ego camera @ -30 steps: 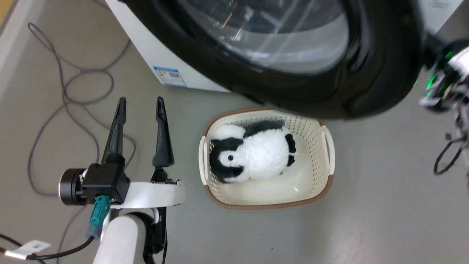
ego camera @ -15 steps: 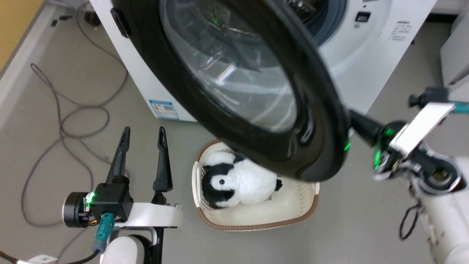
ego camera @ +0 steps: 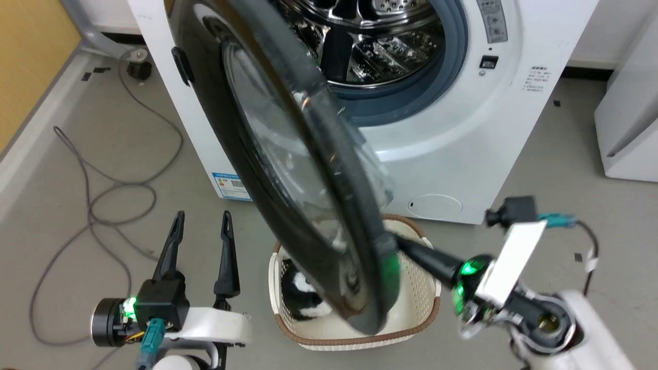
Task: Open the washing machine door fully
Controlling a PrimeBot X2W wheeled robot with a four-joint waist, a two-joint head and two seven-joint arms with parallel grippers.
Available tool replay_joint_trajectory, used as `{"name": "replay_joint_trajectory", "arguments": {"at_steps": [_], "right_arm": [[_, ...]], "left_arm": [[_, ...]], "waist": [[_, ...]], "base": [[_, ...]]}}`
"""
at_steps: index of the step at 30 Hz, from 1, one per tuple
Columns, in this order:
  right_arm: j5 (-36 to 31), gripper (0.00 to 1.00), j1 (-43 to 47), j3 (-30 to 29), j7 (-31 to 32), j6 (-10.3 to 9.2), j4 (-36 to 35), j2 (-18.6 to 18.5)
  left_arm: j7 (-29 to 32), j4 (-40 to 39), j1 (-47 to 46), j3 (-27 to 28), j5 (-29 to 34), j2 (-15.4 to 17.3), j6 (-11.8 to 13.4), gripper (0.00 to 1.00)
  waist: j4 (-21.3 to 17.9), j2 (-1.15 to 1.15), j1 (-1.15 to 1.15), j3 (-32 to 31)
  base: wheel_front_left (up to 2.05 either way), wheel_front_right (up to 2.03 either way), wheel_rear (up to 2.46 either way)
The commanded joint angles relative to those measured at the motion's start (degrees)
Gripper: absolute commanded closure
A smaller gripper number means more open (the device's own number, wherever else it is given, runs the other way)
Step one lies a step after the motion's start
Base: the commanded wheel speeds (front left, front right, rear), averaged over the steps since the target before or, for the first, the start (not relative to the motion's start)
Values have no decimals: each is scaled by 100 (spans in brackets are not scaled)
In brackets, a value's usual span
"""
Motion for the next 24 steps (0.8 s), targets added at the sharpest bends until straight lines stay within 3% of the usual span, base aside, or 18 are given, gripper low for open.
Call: {"name": "replay_joint_trajectory", "arguments": {"at_steps": [1, 15, 21, 24], "right_arm": [[-71, 100, 213, 121, 23, 7, -173, 95], [-292, 100, 974, 722, -100, 7, -866, 362], [-636, 100, 1122, 314, -1036, 7, -1109, 319], [-1164, 100, 1108, 12, -1956, 7, -1189, 224]], "left_arm": [[-30, 29, 87, 19, 53, 5, 7, 0], [-30, 156, 242, 65, 62, 5, -21, 0], [-30, 200, 359, 99, 73, 5, -46, 0], [-30, 227, 391, 132, 76, 5, -68, 0]], "waist": [[21, 0, 1, -55], [43, 0, 1, -321], [15, 0, 1, -446], [-12, 0, 1, -505]], "base": [[0, 0, 0], [0, 0, 0], [0, 0, 0], [0, 0, 0]]}}
